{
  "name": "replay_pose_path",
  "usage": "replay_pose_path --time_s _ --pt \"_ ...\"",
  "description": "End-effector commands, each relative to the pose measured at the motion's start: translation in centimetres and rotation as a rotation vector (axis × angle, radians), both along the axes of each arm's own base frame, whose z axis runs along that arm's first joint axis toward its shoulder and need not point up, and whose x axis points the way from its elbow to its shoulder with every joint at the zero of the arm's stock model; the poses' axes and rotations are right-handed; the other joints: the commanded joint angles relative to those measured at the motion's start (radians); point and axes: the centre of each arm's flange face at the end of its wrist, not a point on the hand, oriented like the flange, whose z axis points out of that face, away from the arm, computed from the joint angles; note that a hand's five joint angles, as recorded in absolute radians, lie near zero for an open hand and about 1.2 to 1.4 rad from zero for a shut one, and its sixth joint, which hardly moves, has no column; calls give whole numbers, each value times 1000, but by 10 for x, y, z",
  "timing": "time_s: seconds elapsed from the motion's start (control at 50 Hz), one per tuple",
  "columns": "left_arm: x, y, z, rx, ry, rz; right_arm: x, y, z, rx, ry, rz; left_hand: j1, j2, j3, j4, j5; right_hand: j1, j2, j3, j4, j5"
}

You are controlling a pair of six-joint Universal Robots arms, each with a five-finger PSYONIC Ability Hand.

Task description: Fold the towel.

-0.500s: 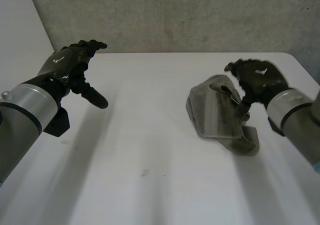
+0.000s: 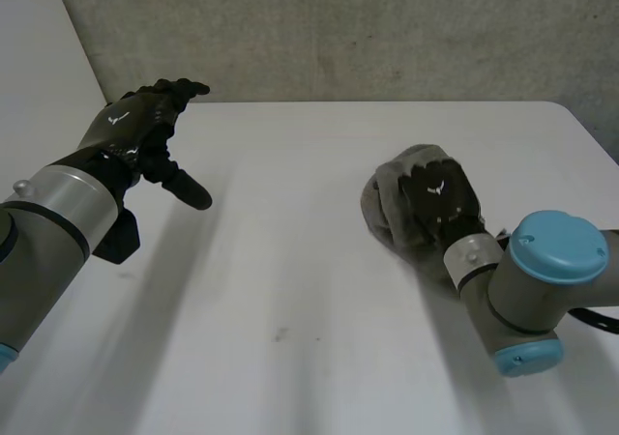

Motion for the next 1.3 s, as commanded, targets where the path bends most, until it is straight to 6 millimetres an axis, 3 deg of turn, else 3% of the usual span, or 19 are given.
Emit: replay_pose_path --time_s 0.02,0.06,0.08,0.12,0.14,0.18,0.22,0.24,0.28,0.3,0.34,0.44,0.62,0.74,0.94,1.04,1.16,1.28,1.3 --pt "-1 -1 -5 14 -4 -4 23 28 76 -161 -108 86 6 12 9 9 -29 86 85 65 58 68" --pt "-2 -4 -11 35 -10 -1 42 46 117 -216 -177 153 6 12 9 9 -29 86 85 65 58 68" --pt "-2 -4 -11 35 -10 -1 42 46 117 -216 -177 153 6 12 9 9 -29 86 85 65 58 68" --pt "-3 -6 -15 51 -5 -1 56 53 152 -235 -195 192 6 12 9 9 -29 86 85 65 58 68" --pt "-3 -6 -15 51 -5 -1 56 53 152 -235 -195 192 6 12 9 9 -29 86 85 65 58 68" --pt "-3 -7 -16 54 -4 0 72 59 191 -250 -214 221 6 12 9 9 -29 86 85 65 58 68" --pt "-3 -8 -15 54 -1 2 79 63 208 -254 -226 228 6 12 9 9 -29 86 85 65 58 68" --pt "-3 -8 -15 54 -1 2 79 63 208 -254 -227 228 6 12 9 9 -29 86 85 65 58 68" --pt "-2 -10 -15 60 15 10 81 64 243 -284 -269 200 6 12 9 9 -29 86 85 65 58 68" --pt "-2 -10 -15 60 15 10 81 64 244 -284 -269 200 6 12 9 9 -29 86 85 65 58 68" --pt "-2 -9 -13 69 50 13 77 64 275 -327 -324 157 6 12 9 9 -29 86 85 65 58 68" --pt "-2 -10 -12 83 83 15 73 69 303 -377 -377 137 6 12 9 9 -29 86 85 65 58 68" --pt "-3 -12 -23 109 66 10 71 78 301 -316 -377 154 6 12 9 9 -29 86 85 65 58 68" --pt "-11 -22 -56 181 35 1 63 84 283 -185 -385 163 6 12 9 9 -29 86 85 65 58 68" --pt "-37 -34 -117 306 23 -144 39 119 265 -112 -366 238 6 12 9 9 -29 86 85 65 58 68" --pt "-58 -24 -140 388 45 -291 29 124 260 -124 -367 241 16 22 18 18 -20 86 85 65 58 68" --pt "-67 -27 -154 418 52 -296 22 121 254 -122 -361 219 78 84 80 80 42 86 85 65 58 68" --pt "-68 -39 -176 434 23 -215 13 125 257 -131 -366 205 542 547 544 544 506 86 85 65 58 68" --pt "-69 -39 -179 434 15 -202 9 123 257 -137 -365 193 931 937 933 933 895 86 85 65 58 68"
